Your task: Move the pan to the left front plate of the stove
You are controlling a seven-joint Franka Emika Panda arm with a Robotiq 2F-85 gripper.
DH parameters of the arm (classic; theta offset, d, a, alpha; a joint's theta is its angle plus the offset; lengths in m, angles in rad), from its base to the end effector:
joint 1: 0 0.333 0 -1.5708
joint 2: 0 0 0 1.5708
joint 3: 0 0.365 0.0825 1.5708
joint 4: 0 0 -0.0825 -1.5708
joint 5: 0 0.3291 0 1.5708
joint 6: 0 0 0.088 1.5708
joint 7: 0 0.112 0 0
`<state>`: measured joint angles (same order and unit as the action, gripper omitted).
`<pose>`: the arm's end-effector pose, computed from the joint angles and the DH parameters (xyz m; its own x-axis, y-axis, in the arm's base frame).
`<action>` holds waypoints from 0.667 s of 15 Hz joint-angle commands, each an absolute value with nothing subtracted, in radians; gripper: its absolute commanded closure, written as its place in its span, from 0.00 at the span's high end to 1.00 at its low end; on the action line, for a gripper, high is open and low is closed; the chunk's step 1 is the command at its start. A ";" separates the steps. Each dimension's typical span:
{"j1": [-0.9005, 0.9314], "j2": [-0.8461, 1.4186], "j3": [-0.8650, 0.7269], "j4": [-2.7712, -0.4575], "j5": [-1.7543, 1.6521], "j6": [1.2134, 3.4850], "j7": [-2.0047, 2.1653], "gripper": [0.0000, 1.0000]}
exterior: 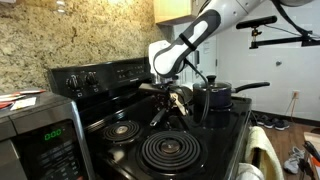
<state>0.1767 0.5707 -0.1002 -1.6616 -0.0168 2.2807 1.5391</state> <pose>0.6673 0.0624 0.3524 0.1336 -0.9886 0.0688 -0.9894 -0.1370 -0.0478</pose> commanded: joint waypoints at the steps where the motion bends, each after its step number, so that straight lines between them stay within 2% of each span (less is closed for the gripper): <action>1: 0.188 0.553 -0.091 -1.654 -0.043 2.272 1.533 0.07; 10: 0.261 0.543 -0.063 -1.638 -0.192 2.287 1.411 0.07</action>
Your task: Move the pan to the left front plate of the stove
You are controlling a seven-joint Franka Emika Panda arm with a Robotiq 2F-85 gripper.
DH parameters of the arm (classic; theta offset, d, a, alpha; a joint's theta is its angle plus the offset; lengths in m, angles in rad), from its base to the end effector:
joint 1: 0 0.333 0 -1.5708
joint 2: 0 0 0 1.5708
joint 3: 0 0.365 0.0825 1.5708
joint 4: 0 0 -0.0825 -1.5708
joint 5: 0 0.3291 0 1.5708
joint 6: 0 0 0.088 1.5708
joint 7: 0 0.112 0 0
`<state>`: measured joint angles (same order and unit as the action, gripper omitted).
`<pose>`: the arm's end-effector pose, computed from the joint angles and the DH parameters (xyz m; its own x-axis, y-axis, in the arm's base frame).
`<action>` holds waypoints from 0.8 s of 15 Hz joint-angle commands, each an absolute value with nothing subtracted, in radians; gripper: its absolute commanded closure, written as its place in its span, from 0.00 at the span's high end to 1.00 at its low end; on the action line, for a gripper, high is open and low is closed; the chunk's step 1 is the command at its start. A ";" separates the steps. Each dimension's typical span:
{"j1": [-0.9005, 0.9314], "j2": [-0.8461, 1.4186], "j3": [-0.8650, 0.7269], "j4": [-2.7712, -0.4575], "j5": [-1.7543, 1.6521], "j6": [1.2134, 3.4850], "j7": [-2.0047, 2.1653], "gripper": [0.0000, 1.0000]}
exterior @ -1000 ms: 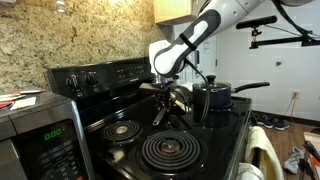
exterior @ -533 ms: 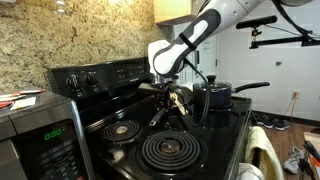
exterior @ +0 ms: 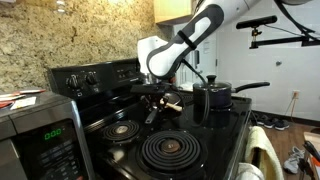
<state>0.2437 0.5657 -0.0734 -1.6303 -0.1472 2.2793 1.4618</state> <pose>0.6669 0.1198 0.3681 0.3647 -0.9164 0.1650 -0.9240 -0.3781 -0.0573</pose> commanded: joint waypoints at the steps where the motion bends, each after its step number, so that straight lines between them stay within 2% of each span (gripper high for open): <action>1: 0.267 0.541 -0.059 -1.642 -0.201 2.293 1.400 0.07; 7: 0.301 0.498 -0.033 -1.687 -0.255 2.311 1.280 0.07; 12: 0.290 0.411 -0.003 -1.816 -0.271 2.347 1.080 0.07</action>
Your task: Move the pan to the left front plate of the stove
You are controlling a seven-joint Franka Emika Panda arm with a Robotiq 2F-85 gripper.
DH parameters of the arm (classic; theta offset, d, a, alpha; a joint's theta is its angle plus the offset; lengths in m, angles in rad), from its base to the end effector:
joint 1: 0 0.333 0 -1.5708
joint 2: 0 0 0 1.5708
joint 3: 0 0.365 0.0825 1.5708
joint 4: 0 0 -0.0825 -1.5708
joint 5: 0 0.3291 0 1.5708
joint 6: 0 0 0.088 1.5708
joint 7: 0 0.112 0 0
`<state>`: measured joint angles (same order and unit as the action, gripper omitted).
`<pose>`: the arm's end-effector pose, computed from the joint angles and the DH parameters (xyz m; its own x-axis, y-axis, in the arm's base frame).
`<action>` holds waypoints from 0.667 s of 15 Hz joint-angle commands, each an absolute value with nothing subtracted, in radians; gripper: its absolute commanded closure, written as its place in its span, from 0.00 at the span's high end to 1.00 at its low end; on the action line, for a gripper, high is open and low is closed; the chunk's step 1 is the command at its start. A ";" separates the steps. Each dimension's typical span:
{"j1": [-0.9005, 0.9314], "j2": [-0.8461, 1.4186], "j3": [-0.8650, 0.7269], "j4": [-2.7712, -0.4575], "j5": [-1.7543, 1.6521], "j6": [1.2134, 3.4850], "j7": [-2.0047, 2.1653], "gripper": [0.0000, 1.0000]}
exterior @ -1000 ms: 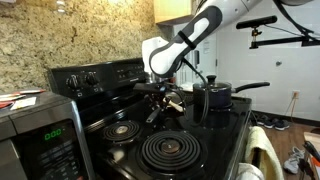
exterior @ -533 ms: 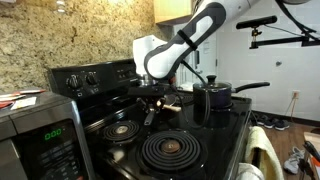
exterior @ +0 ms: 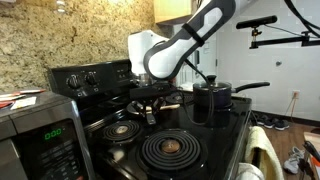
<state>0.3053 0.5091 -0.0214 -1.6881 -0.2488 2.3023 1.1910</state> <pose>0.6391 0.1826 0.3840 0.7145 -0.6618 0.2268 -0.6791 -0.7341 -0.0027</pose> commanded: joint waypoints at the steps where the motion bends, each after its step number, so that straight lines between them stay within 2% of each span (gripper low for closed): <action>1: 0.282 0.385 0.000 -1.859 -0.267 2.370 1.039 0.07; 10: 0.155 0.145 -0.002 -2.210 -0.211 2.605 0.555 0.07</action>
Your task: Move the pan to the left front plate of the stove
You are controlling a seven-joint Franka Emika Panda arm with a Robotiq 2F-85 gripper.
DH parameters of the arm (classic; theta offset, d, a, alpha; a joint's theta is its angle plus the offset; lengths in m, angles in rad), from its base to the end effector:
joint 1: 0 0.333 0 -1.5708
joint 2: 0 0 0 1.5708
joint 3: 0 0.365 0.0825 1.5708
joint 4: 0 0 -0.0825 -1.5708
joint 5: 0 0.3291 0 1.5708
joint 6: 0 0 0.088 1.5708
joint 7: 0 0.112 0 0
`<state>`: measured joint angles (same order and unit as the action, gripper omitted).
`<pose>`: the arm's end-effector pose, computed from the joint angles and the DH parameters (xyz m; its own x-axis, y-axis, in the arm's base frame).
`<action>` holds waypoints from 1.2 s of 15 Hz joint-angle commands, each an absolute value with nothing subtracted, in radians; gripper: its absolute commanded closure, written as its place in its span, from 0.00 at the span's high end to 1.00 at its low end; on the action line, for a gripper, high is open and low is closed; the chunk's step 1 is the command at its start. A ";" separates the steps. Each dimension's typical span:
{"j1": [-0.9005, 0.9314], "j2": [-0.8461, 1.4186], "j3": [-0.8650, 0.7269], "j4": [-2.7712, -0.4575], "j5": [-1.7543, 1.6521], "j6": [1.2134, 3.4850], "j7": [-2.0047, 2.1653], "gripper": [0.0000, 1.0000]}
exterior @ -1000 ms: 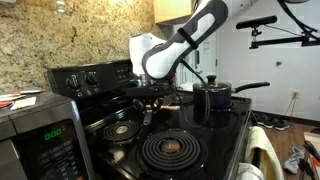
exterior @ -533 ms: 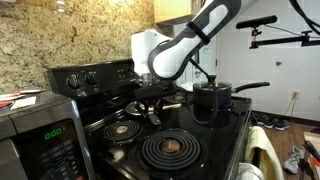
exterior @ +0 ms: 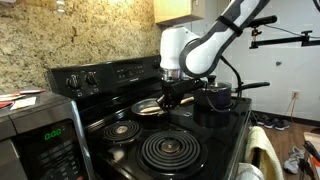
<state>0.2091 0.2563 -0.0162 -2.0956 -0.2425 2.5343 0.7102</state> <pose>0.5597 0.1120 0.3977 0.9201 -0.3114 0.2378 -0.3264 -0.9449 0.0257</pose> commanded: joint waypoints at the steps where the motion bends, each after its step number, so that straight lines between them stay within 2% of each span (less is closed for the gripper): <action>1: 0.146 0.125 -0.002 -2.226 -0.205 2.619 0.510 0.07; 7: 0.139 0.044 0.036 -2.303 -0.139 2.666 0.360 0.07; 18: 0.168 -0.166 0.157 -2.525 -0.127 2.682 0.433 0.07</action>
